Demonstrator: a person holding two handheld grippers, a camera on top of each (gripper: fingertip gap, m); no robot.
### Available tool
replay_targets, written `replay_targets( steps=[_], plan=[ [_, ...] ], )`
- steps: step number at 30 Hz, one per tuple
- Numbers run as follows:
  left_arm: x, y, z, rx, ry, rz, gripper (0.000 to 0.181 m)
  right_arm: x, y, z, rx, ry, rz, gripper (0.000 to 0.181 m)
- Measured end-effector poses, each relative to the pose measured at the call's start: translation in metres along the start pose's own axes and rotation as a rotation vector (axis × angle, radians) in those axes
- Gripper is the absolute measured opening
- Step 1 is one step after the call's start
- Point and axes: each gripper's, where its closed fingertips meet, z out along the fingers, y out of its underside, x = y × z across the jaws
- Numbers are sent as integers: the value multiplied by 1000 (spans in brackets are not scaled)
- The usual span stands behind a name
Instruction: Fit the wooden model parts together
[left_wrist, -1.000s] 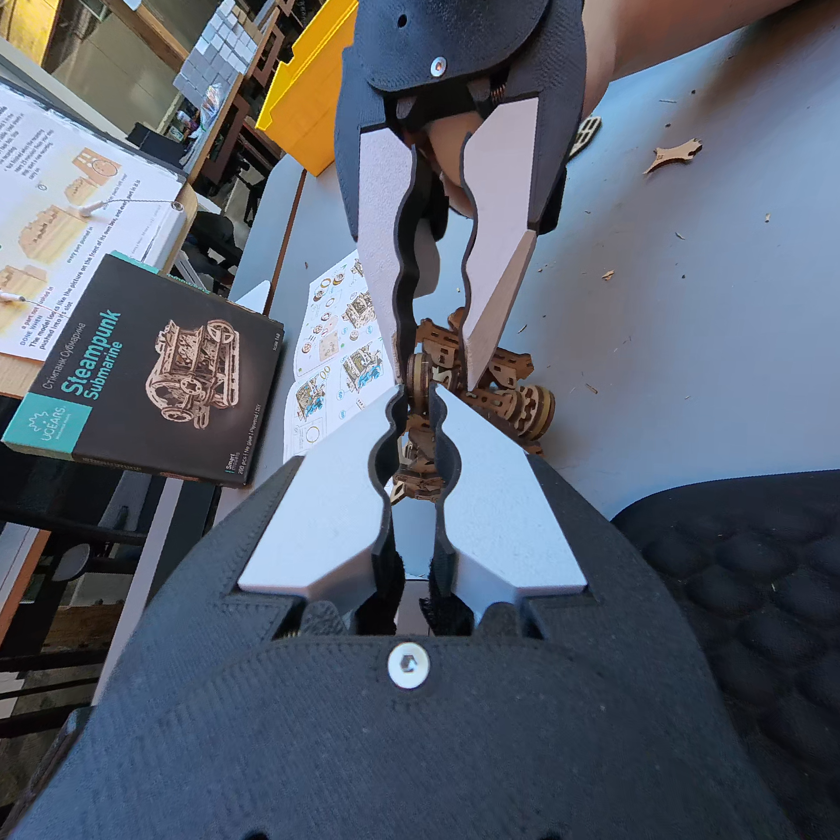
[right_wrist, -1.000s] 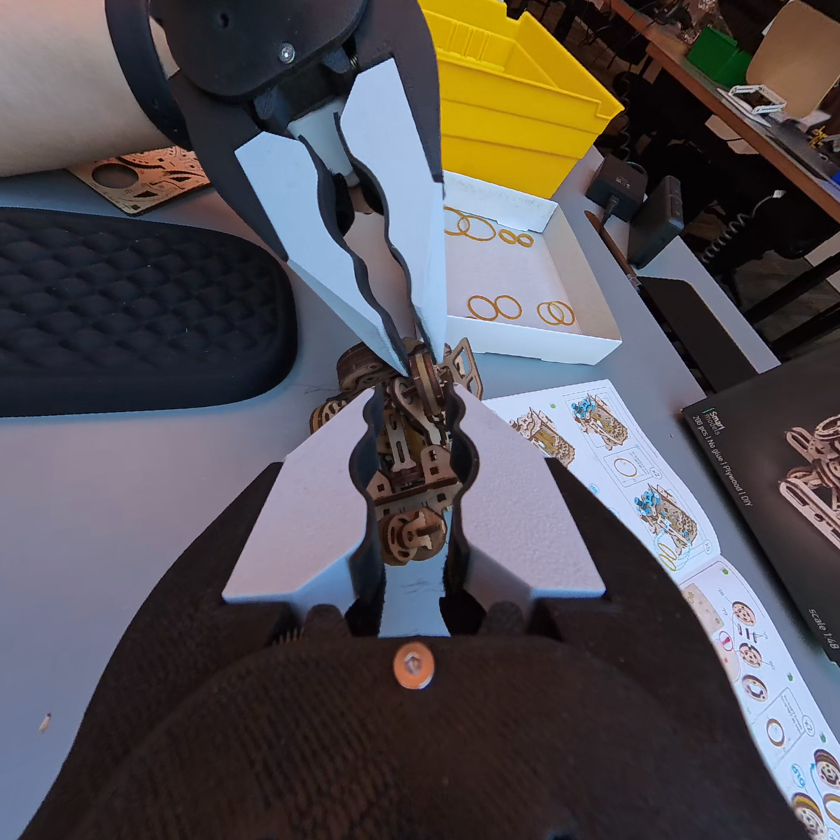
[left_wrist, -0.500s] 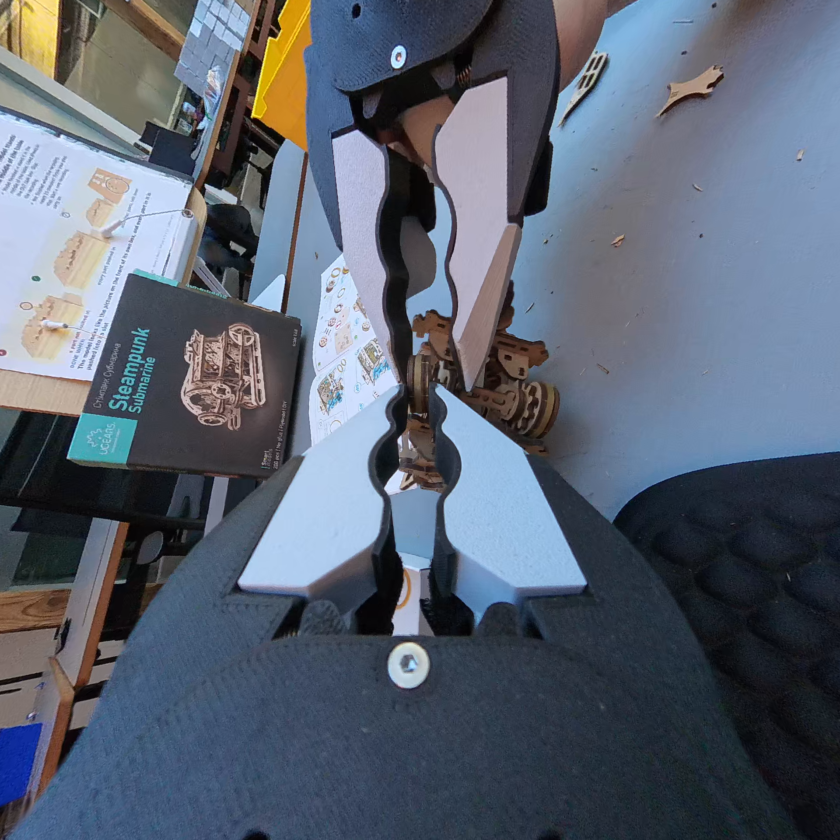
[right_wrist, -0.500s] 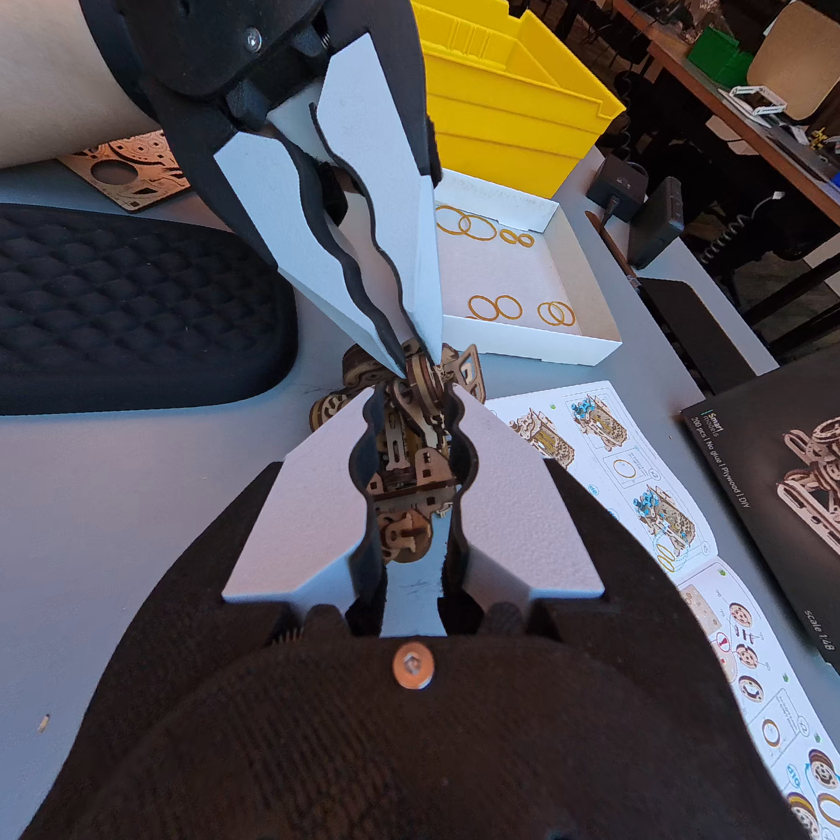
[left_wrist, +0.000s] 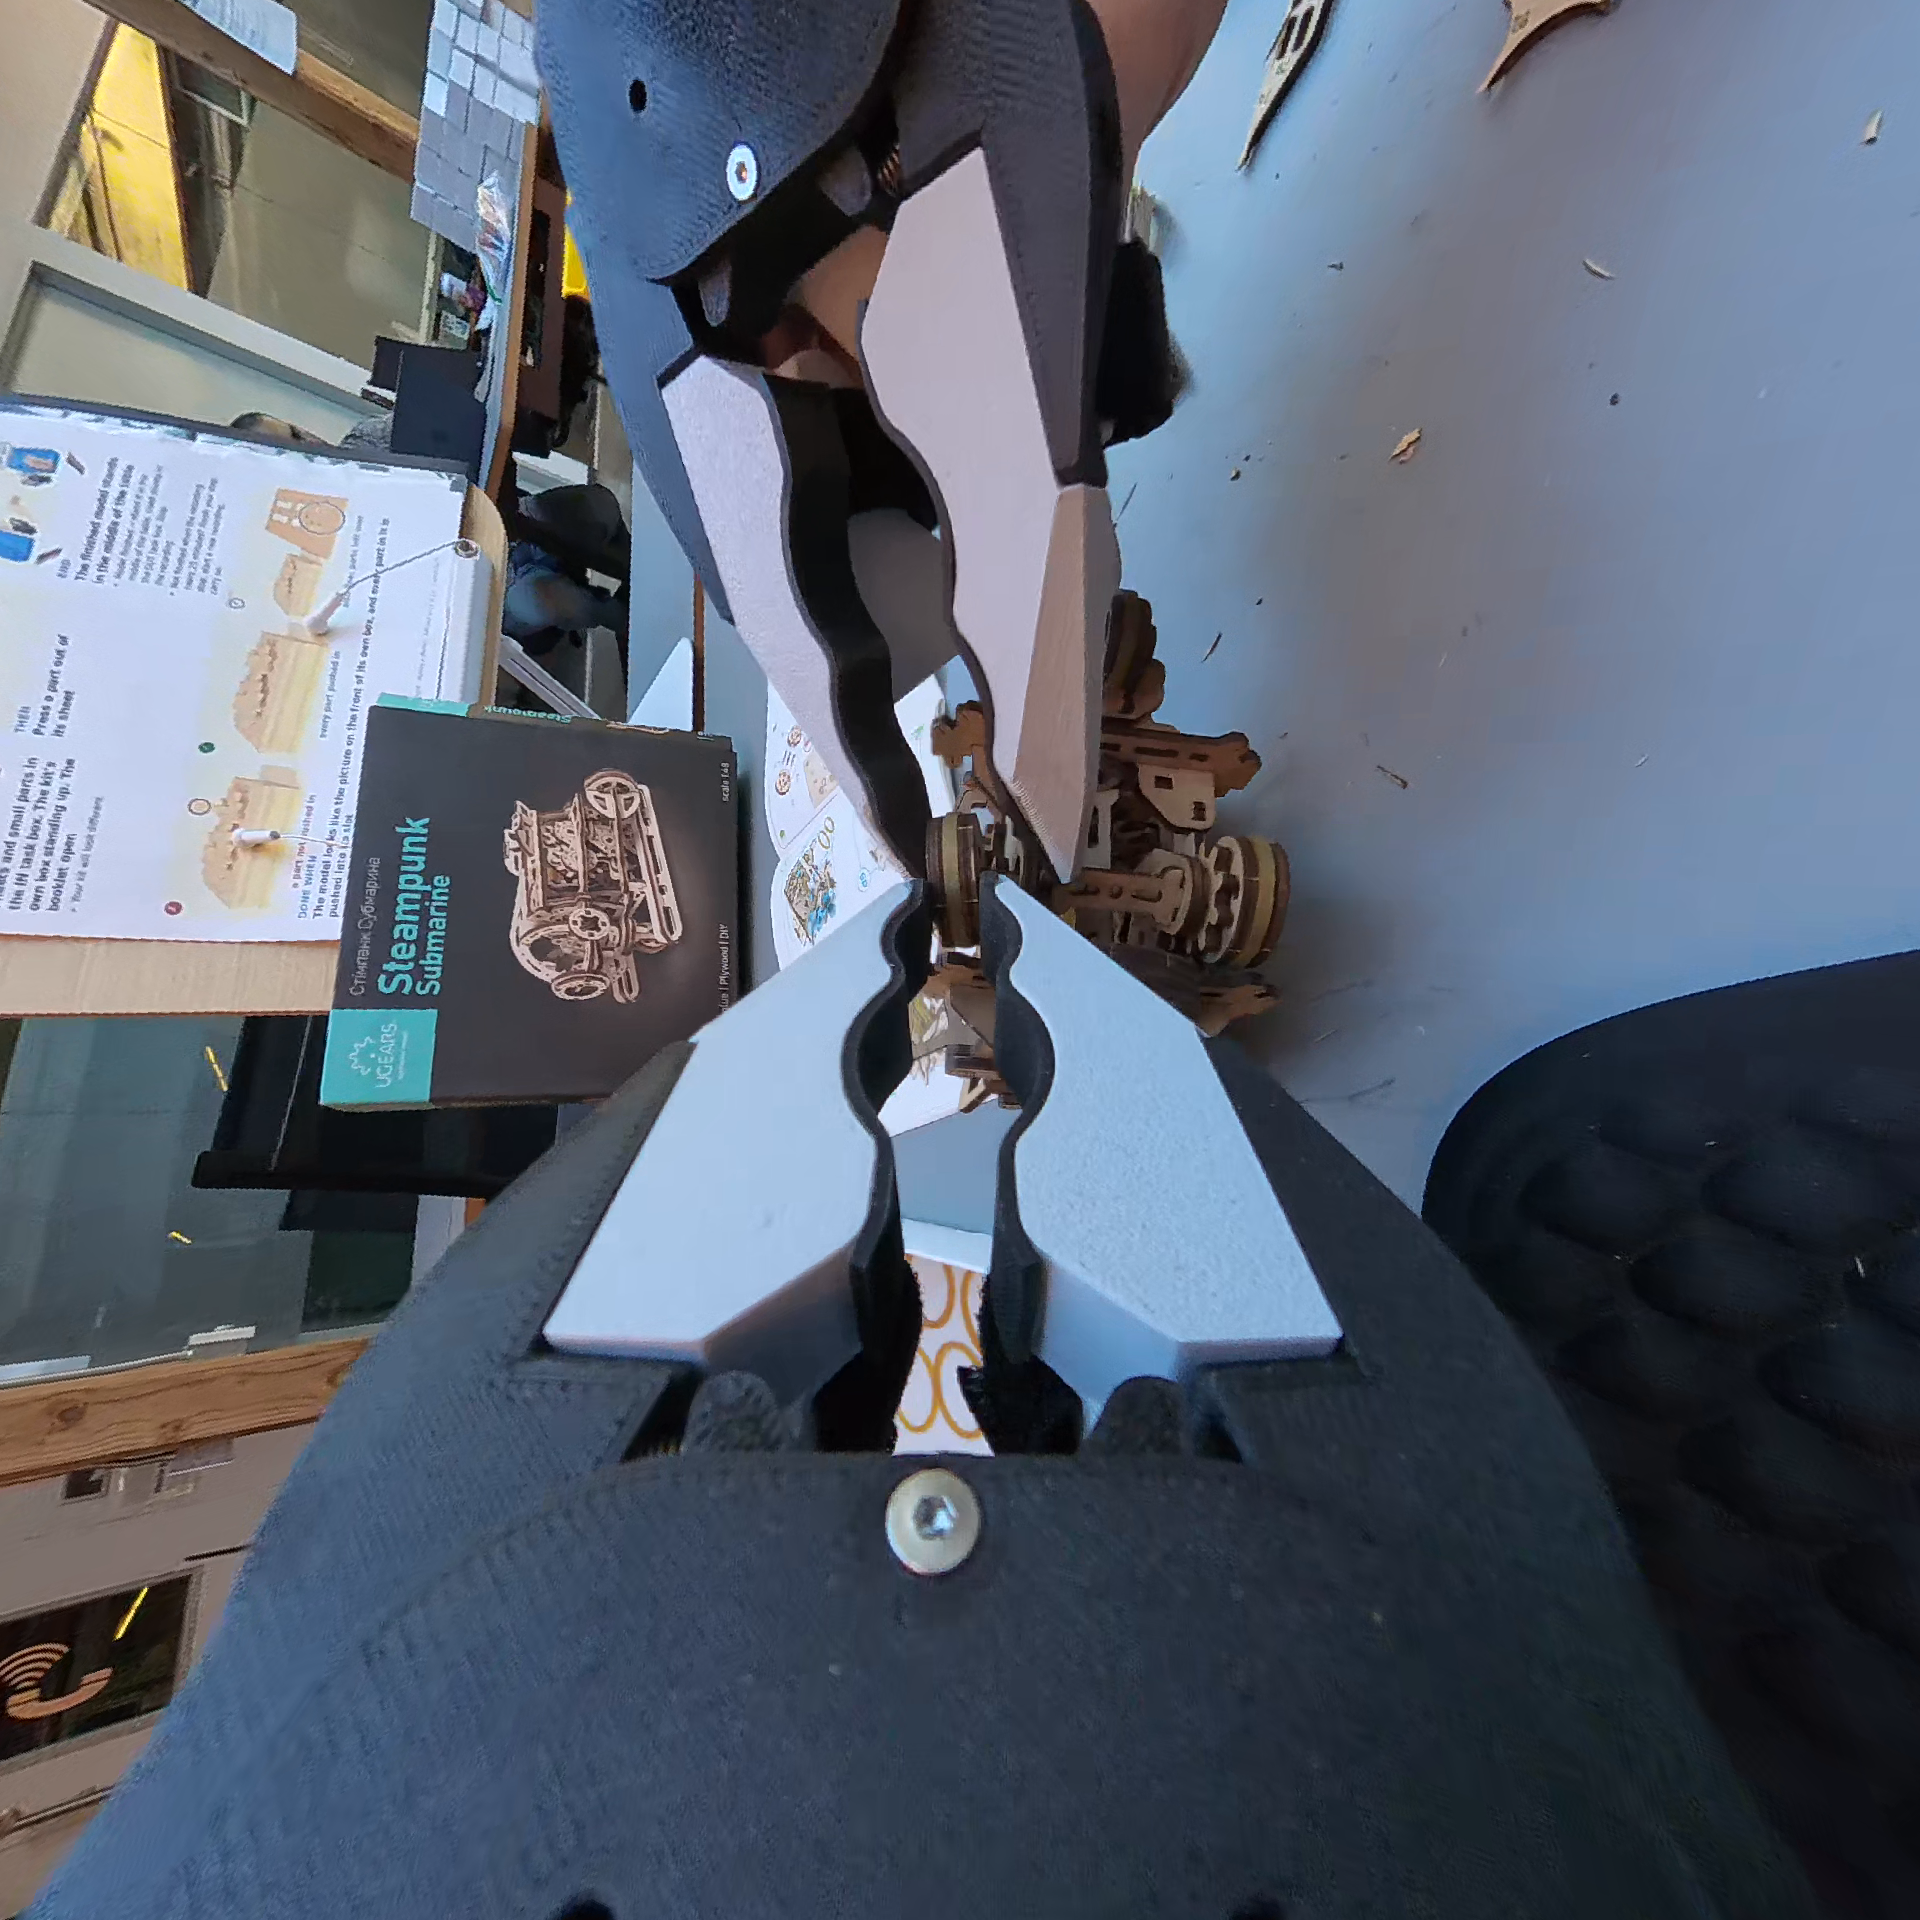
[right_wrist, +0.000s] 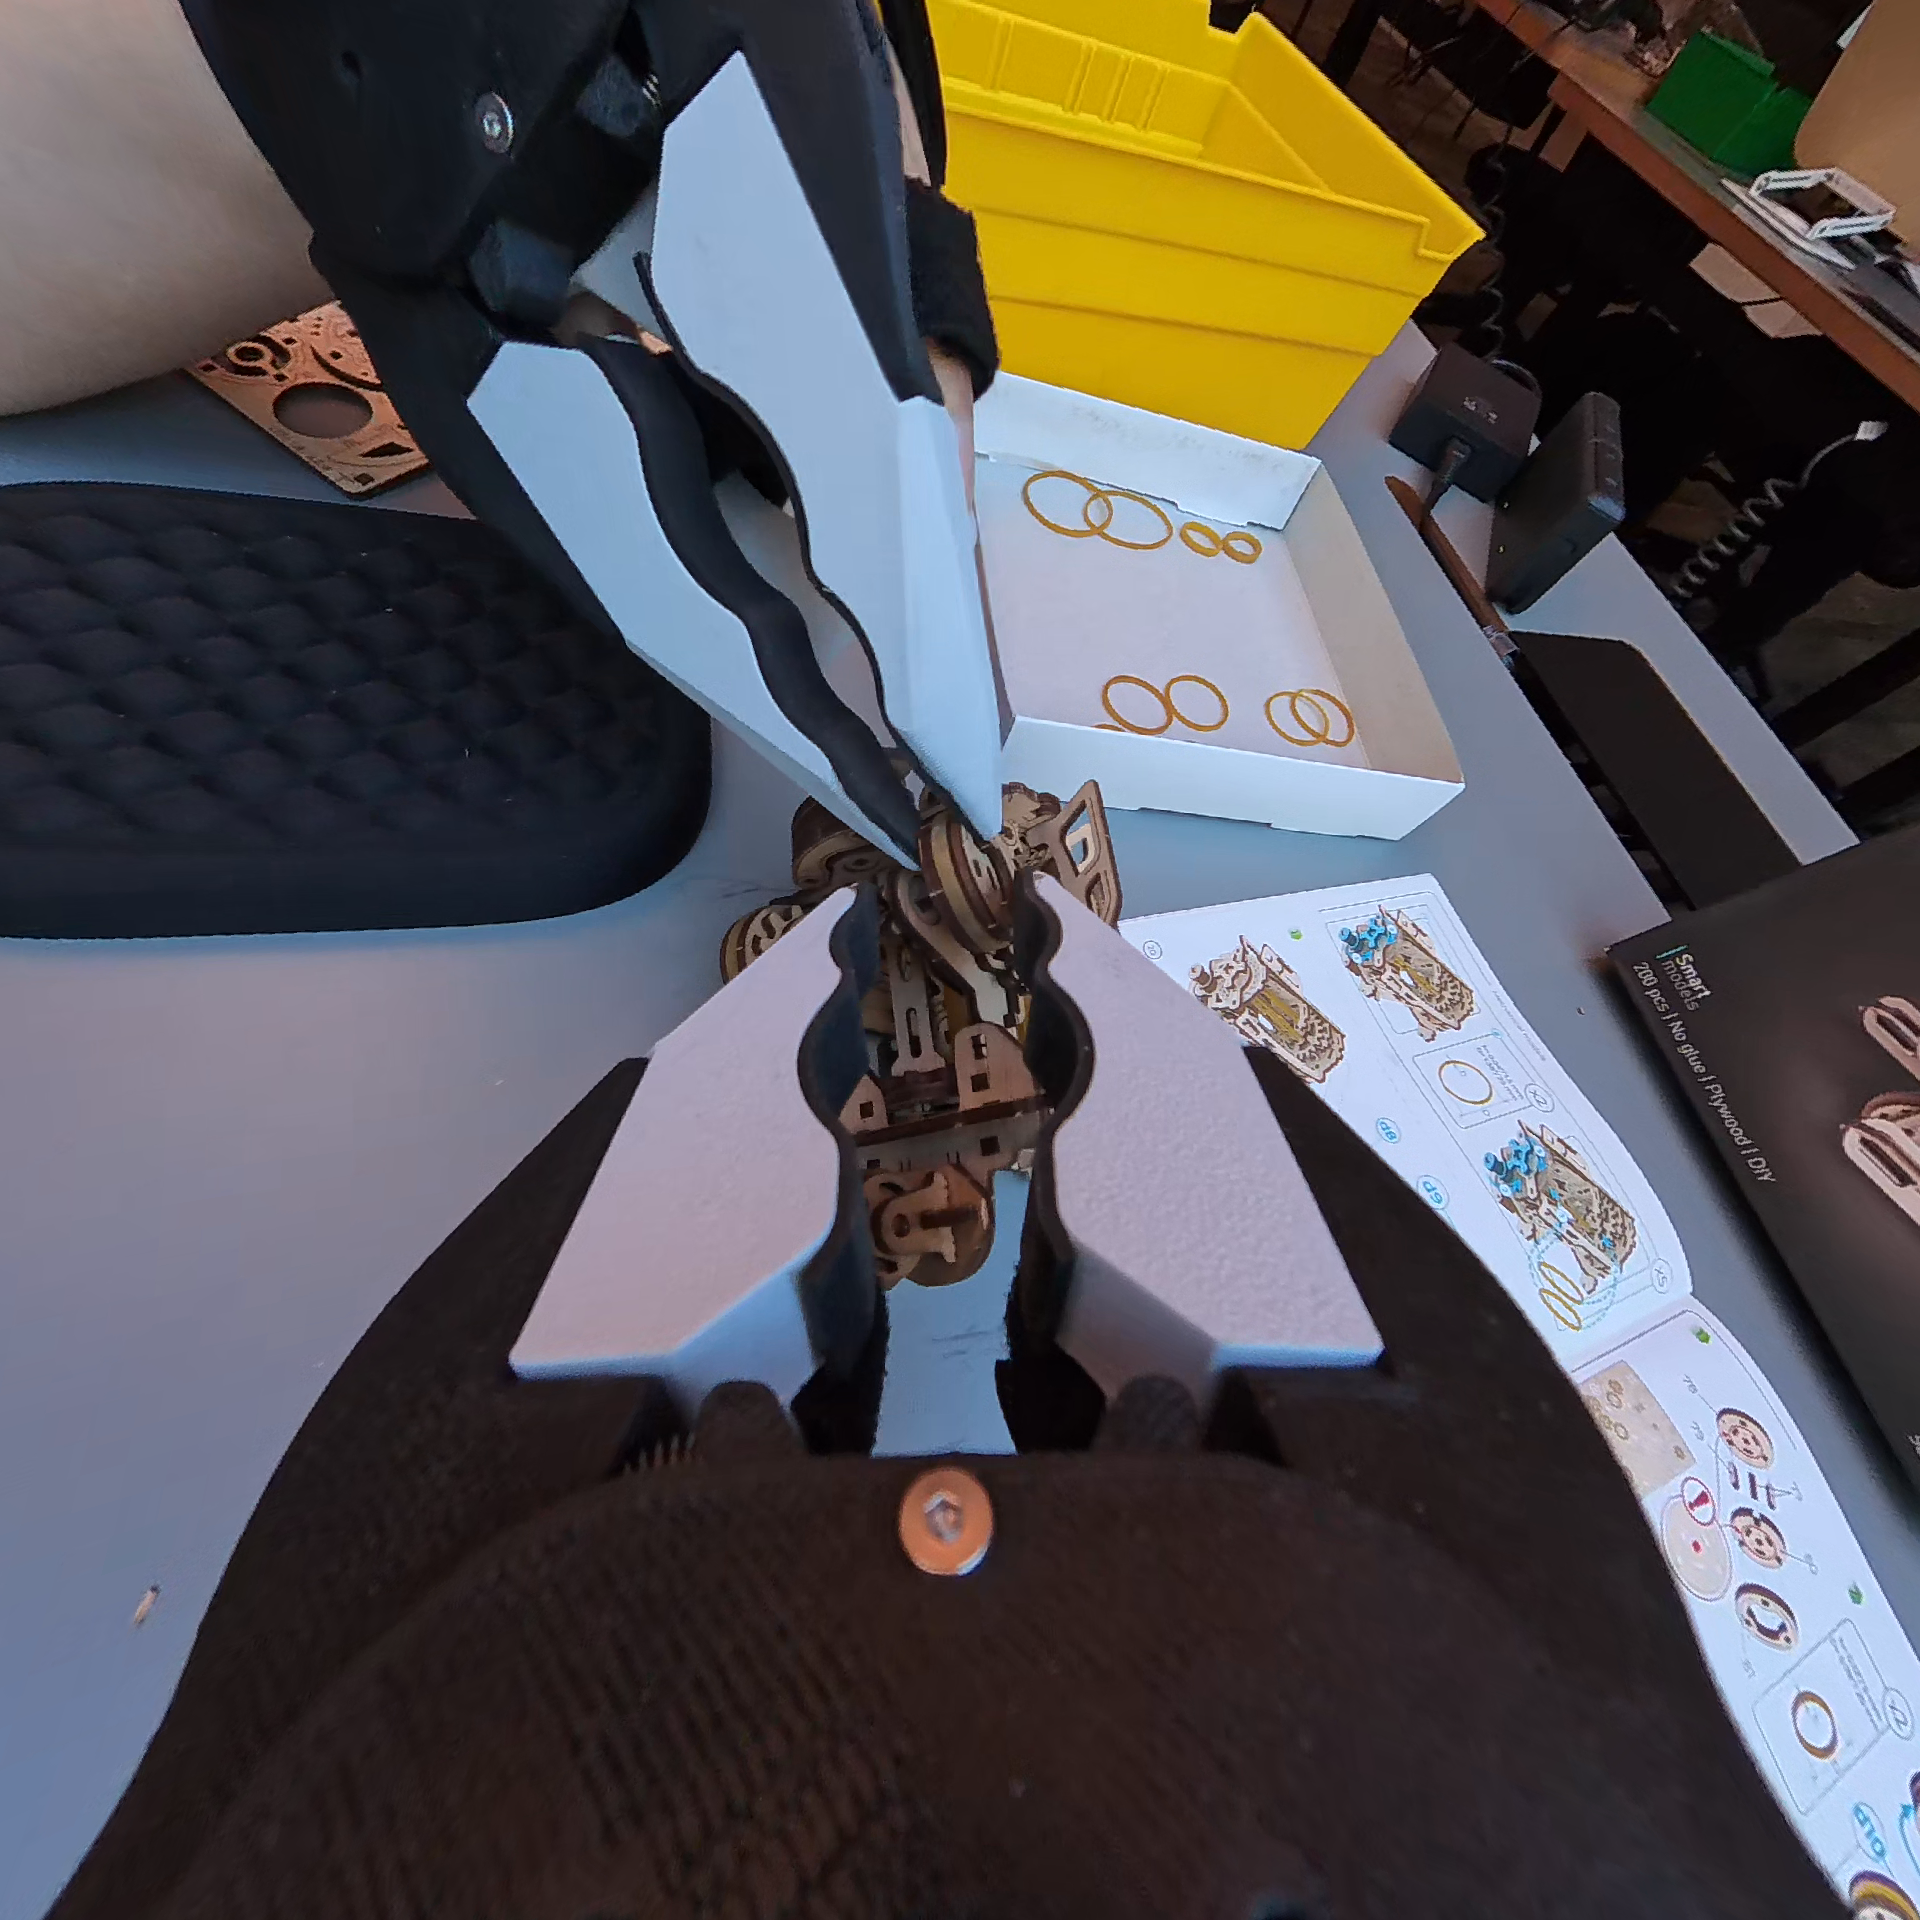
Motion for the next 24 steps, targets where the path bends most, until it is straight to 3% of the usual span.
replay_targets(
  steps=[11,24],
  plan=[
    [4,-3,-1,-63,-4,116,7,-4,-1,0,-14,-15,-35,25],
    [4,4,-1,-79,0,119,7,-5,-1,2,21,7,-49,29]
  ],
)
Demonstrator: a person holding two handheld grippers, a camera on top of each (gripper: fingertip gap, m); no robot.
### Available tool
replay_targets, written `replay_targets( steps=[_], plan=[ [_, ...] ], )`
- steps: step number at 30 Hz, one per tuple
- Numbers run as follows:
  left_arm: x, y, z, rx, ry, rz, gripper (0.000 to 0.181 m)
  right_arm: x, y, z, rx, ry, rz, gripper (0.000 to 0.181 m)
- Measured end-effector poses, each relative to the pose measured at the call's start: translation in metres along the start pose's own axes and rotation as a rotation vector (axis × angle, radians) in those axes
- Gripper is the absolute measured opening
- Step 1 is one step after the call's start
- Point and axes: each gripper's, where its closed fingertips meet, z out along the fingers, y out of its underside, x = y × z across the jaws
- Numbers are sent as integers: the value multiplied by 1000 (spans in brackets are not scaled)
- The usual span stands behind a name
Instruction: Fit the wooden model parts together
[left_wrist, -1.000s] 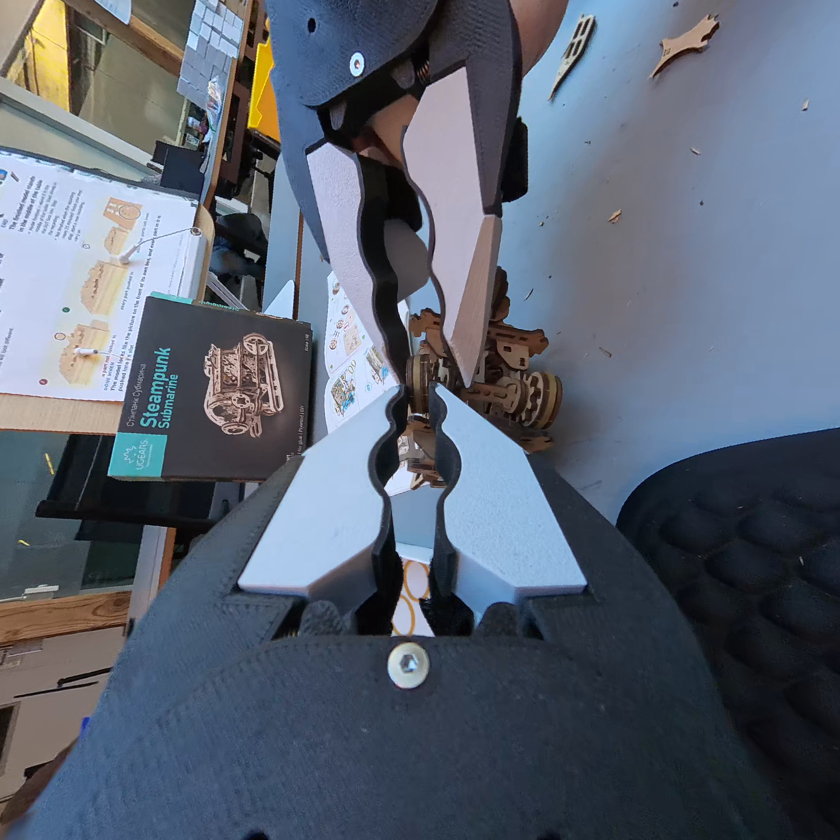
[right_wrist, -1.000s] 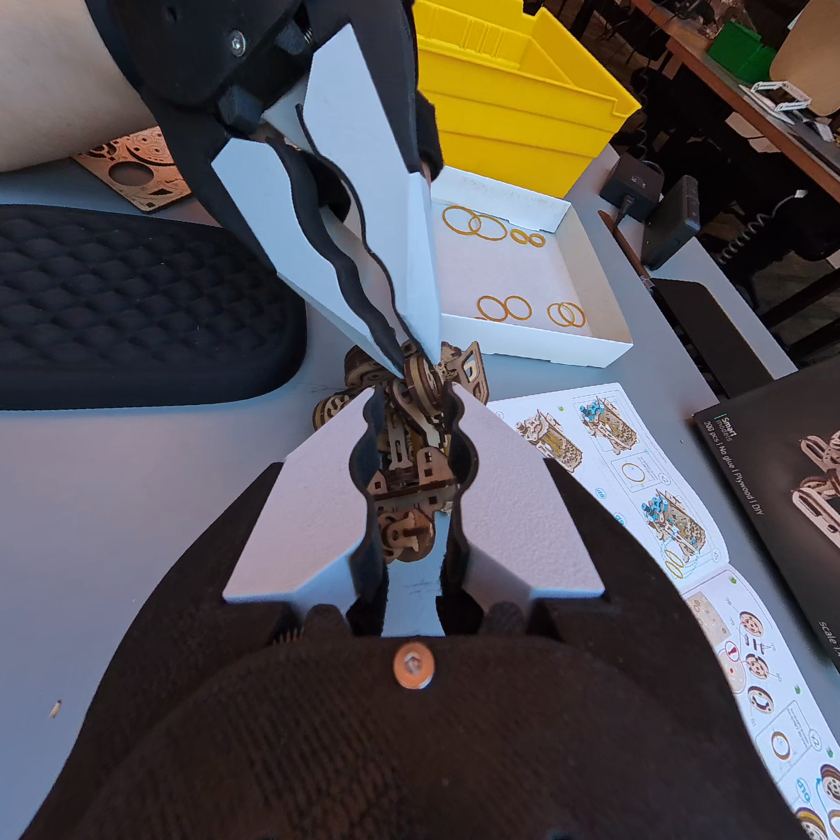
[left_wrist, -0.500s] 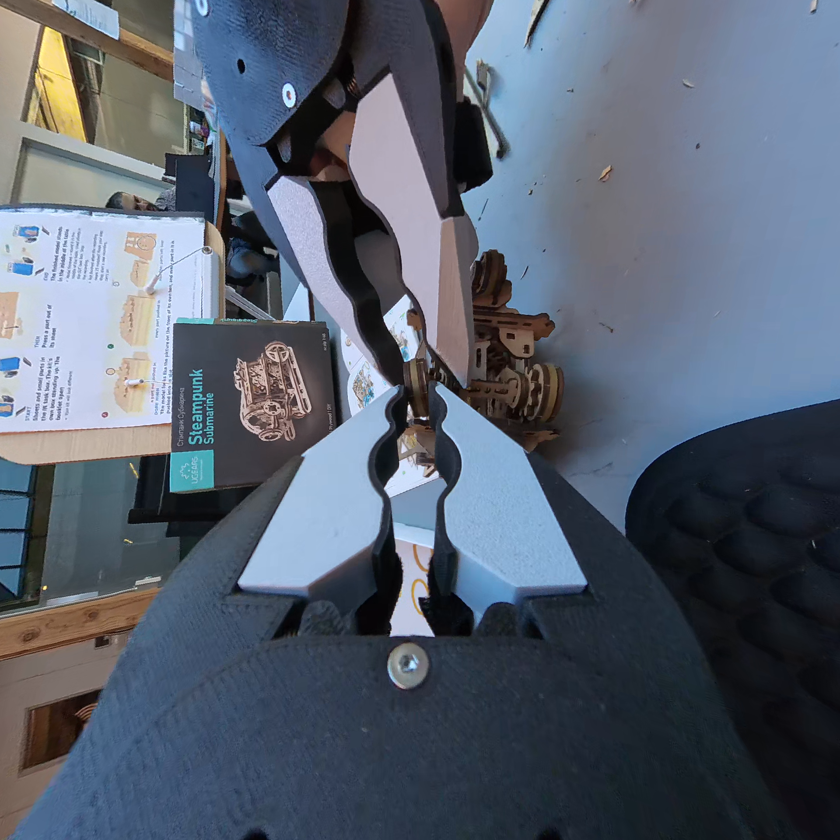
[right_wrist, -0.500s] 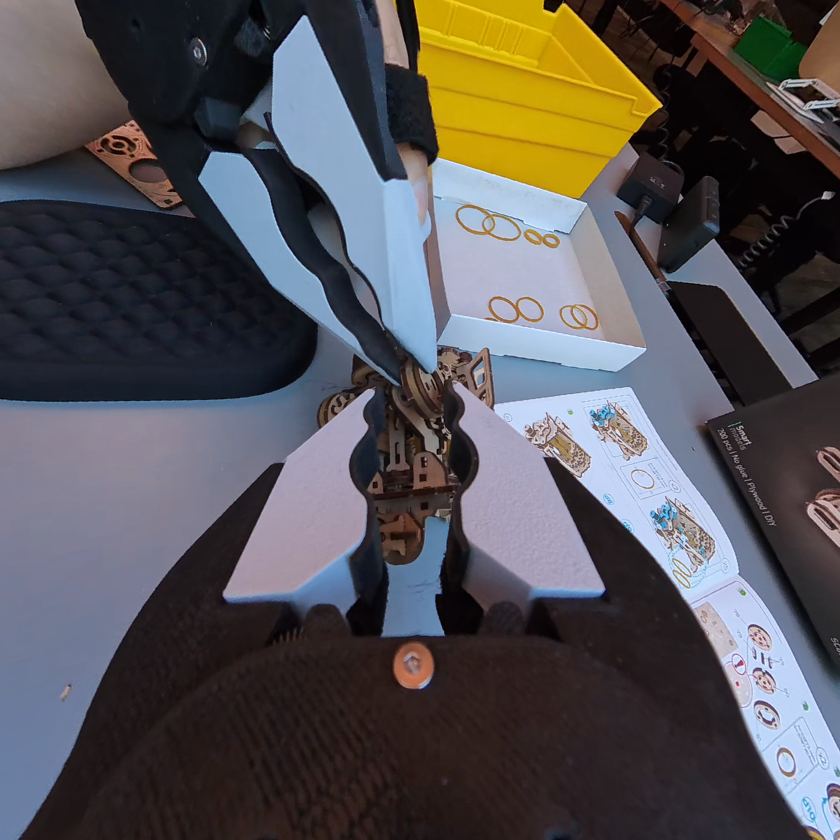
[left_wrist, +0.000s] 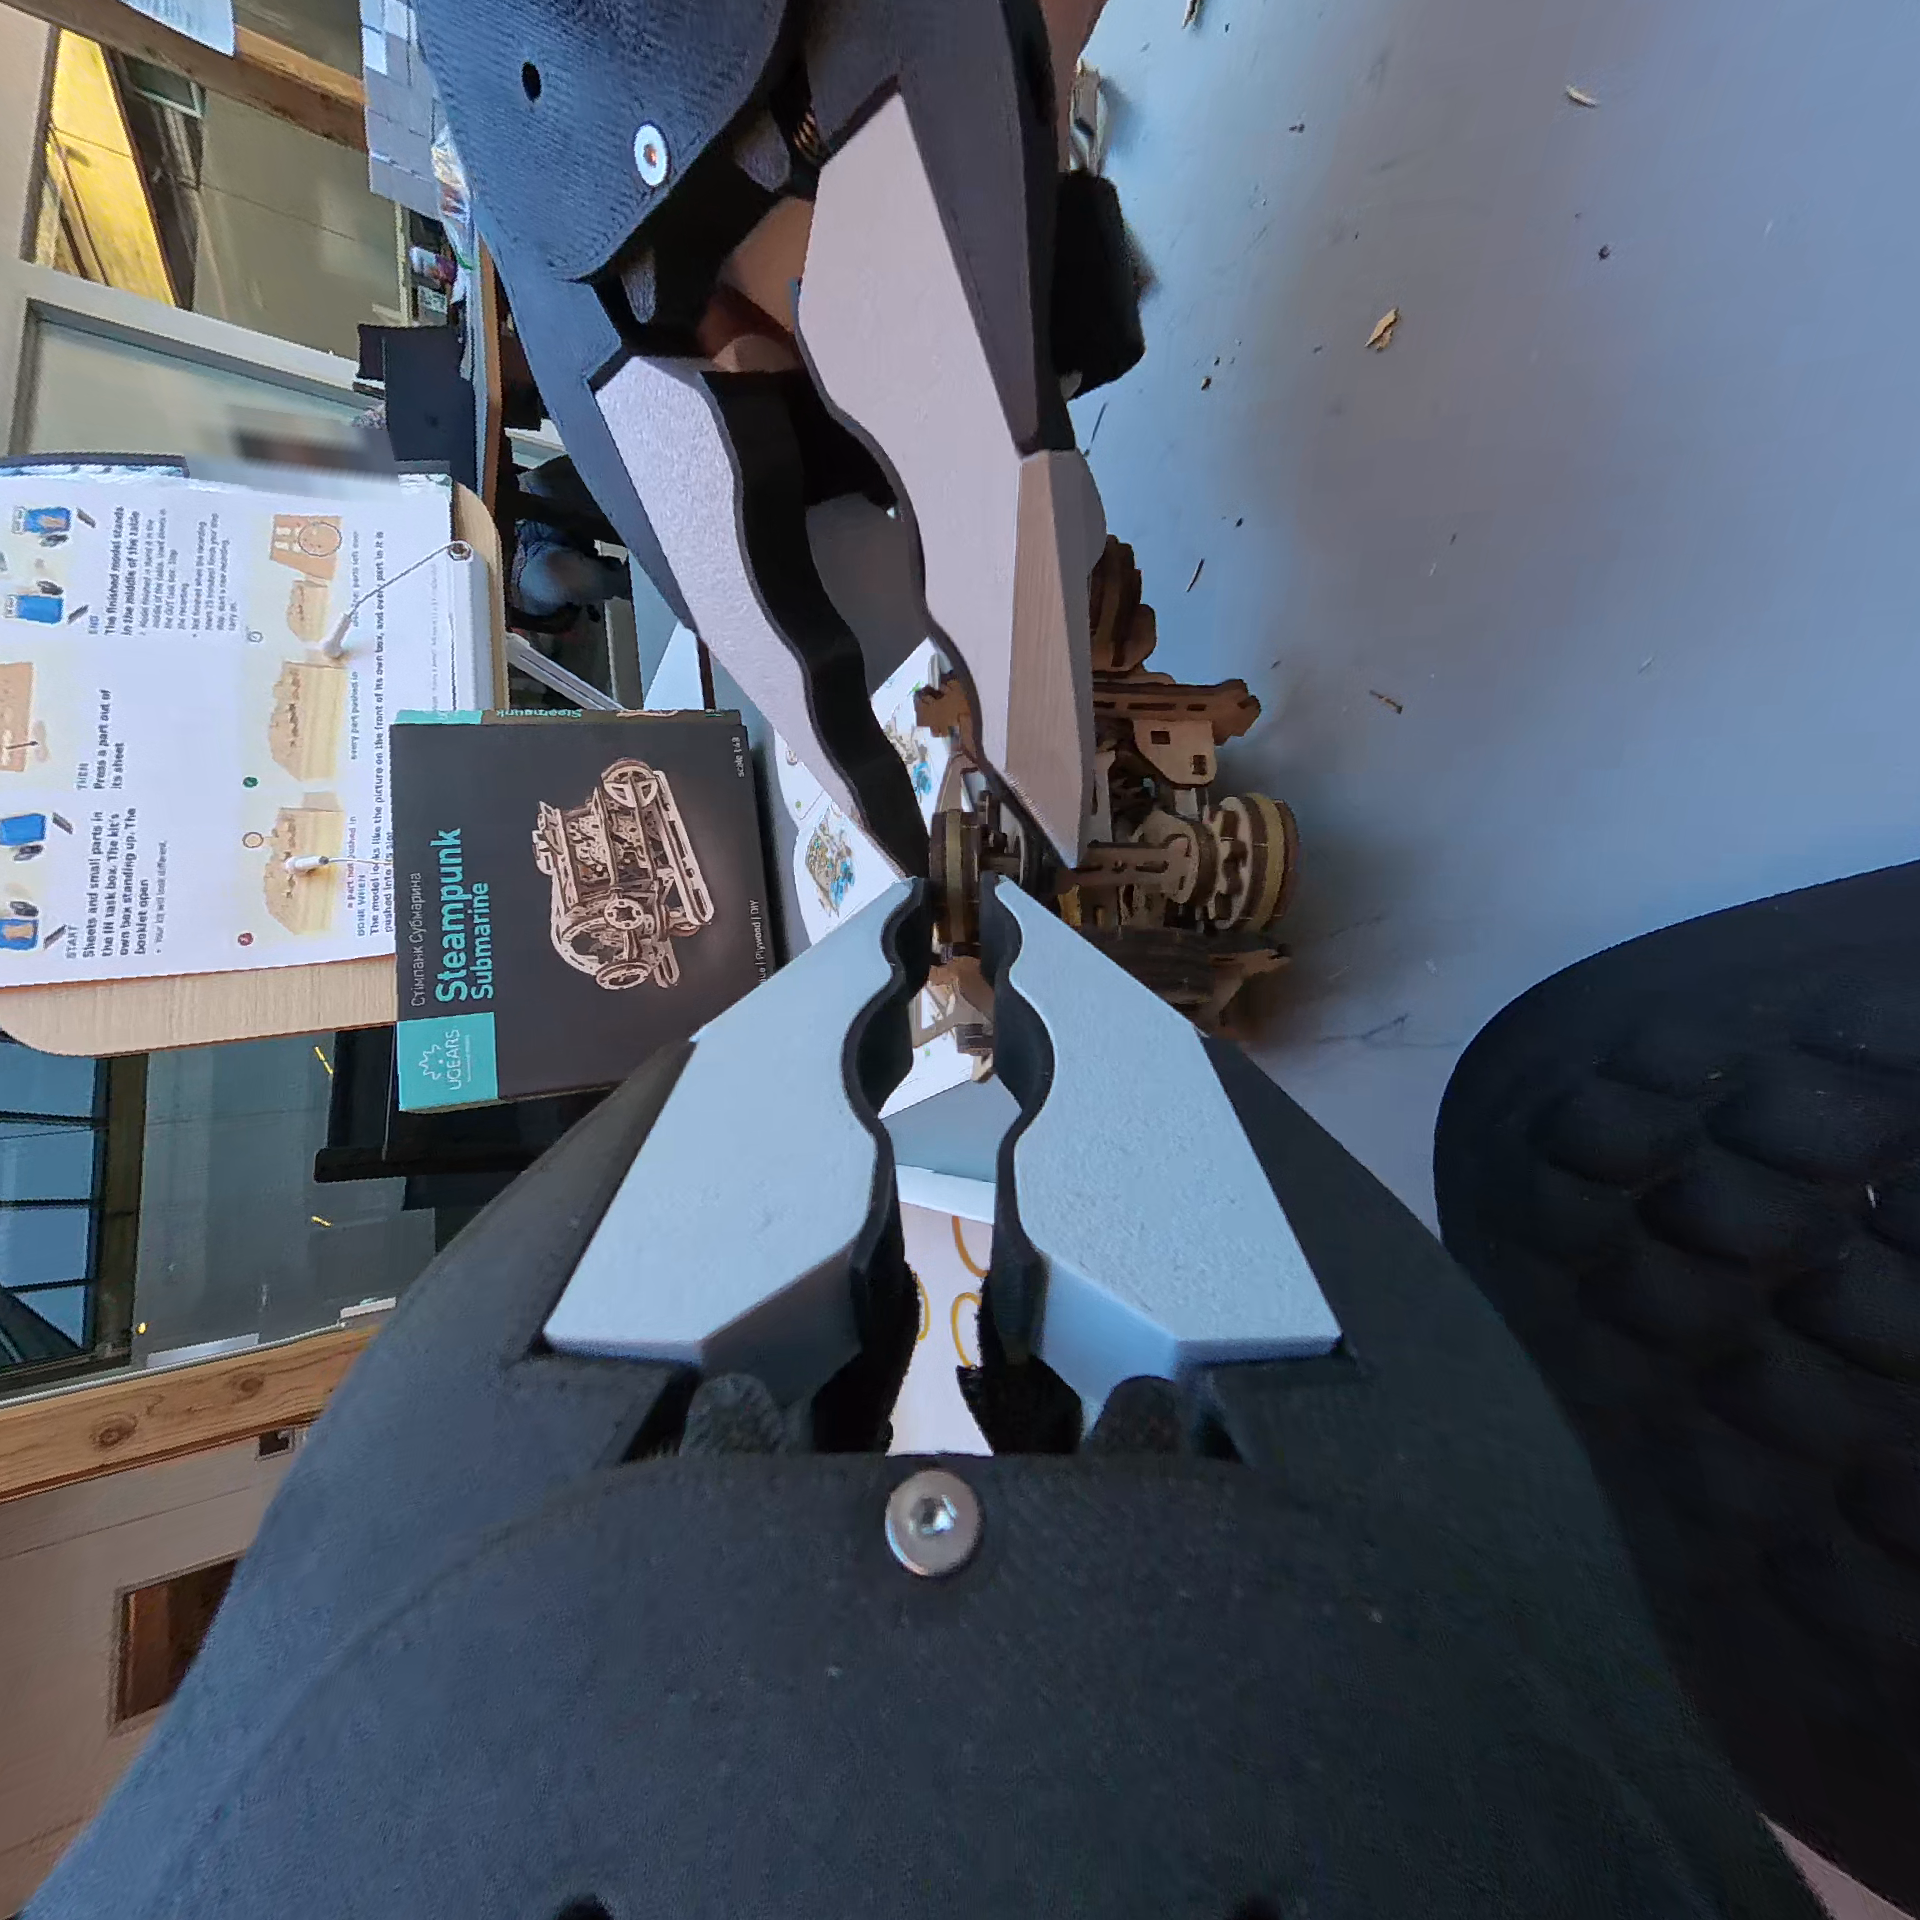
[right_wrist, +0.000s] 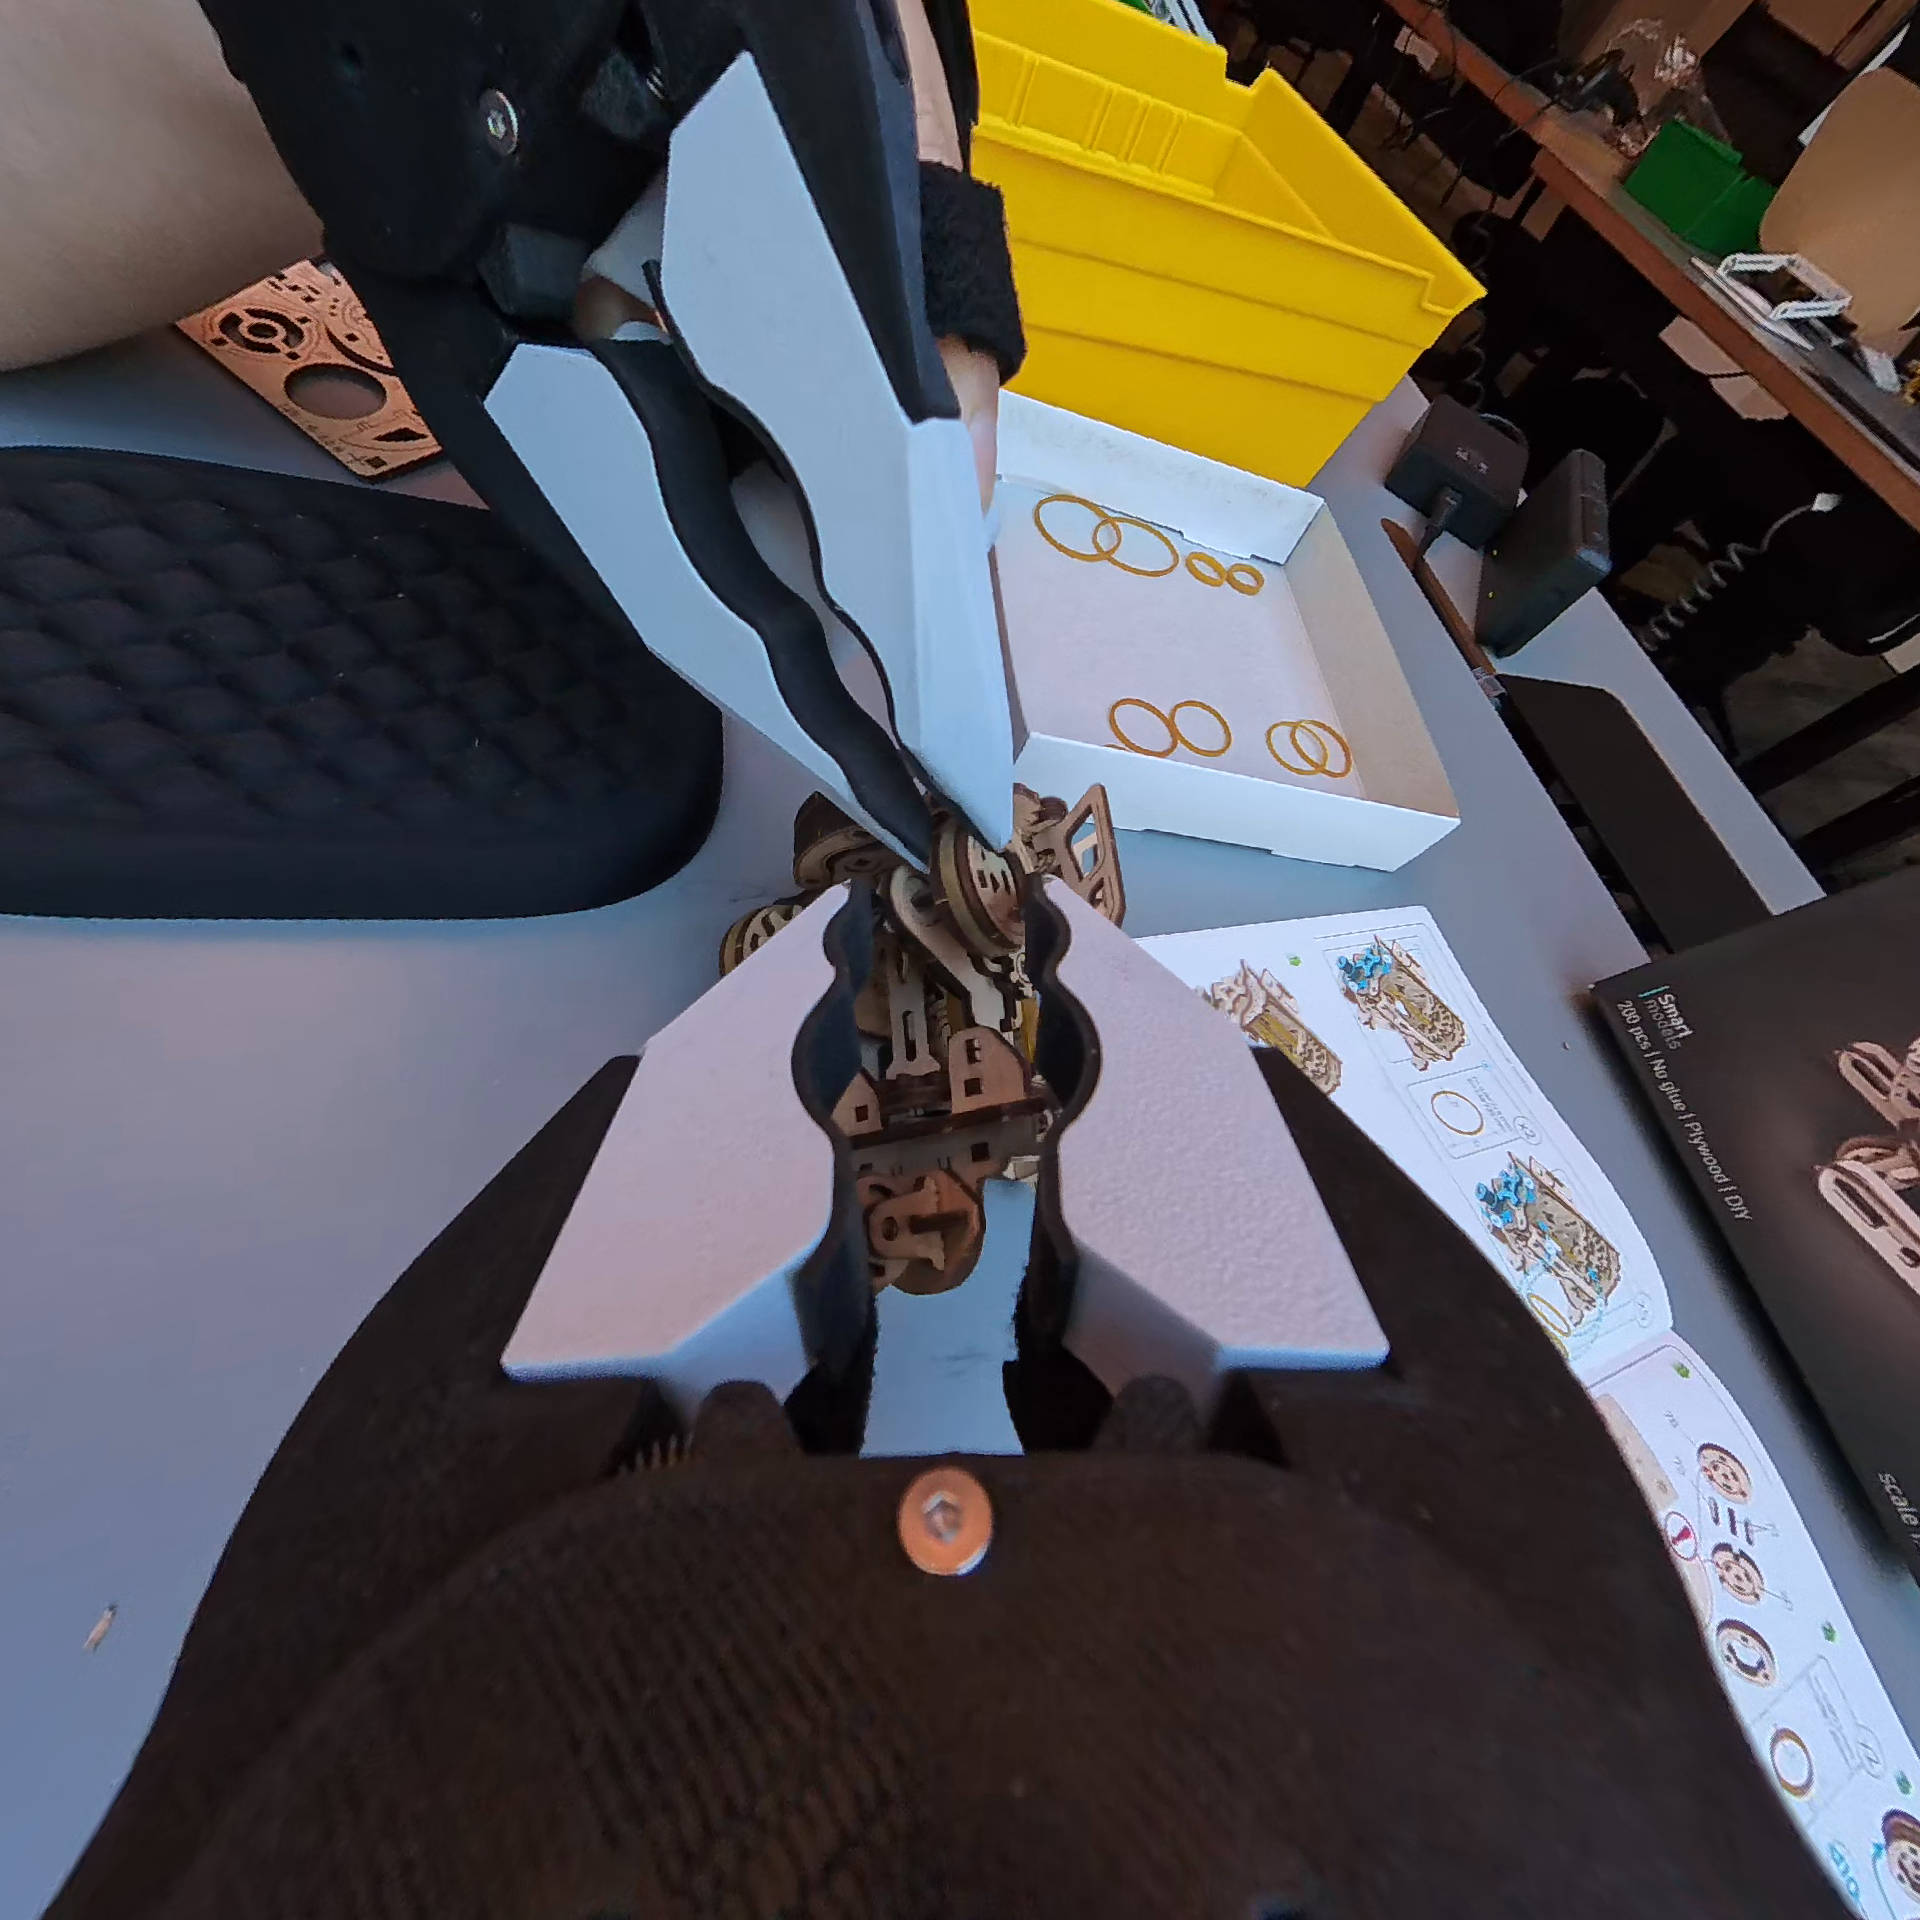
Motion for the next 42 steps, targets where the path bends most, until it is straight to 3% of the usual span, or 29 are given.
replay_targets(
  steps=[5,12,23,29,36,42],
  plan=[
    [0,-1,1,0,7,-30,7,-1,-1,-1,-4,18,-54,25],
    [-7,-1,6,91,68,-329,7,5,0,-4,25,19,-6,30],
    [-19,2,2,211,93,-549,6,15,-6,-15,123,-21,123,29],
    [-29,-3,-6,356,193,-799,7,21,-8,-16,155,-14,164,18],
    [-37,-15,-15,481,346,-1041,7,19,-29,-28,296,-104,292,10],
    [-50,-29,-29,625,476,-1247,7,16,-49,-44,393,-261,527,8]
  ],
)
